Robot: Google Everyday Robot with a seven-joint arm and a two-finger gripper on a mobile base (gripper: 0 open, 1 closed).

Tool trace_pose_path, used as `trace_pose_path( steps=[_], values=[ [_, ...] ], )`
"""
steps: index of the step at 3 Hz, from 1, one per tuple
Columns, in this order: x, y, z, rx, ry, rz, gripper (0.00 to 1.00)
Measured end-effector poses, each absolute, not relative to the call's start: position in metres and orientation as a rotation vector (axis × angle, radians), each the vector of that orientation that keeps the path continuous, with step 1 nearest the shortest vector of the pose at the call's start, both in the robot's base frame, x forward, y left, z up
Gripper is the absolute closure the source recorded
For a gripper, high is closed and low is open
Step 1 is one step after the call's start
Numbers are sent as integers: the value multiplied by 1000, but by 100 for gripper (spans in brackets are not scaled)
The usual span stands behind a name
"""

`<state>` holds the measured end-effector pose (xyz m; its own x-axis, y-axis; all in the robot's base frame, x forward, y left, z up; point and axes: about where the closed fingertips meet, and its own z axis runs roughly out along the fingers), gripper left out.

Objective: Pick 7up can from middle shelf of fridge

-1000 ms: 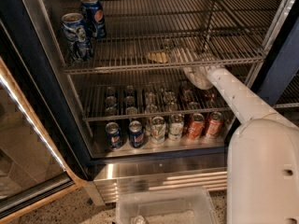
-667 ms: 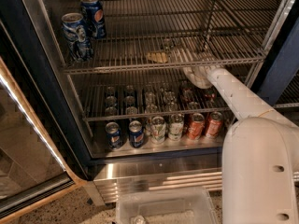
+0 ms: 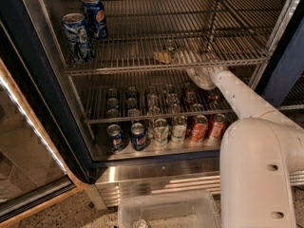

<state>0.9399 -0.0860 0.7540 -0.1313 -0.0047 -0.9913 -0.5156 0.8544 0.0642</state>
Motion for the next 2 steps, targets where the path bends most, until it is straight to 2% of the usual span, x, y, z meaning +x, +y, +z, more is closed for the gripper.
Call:
trace_pose_path(
  steps=[2],
  values=[
    [940,-86,754,-410,1657,461,65]
  ],
)
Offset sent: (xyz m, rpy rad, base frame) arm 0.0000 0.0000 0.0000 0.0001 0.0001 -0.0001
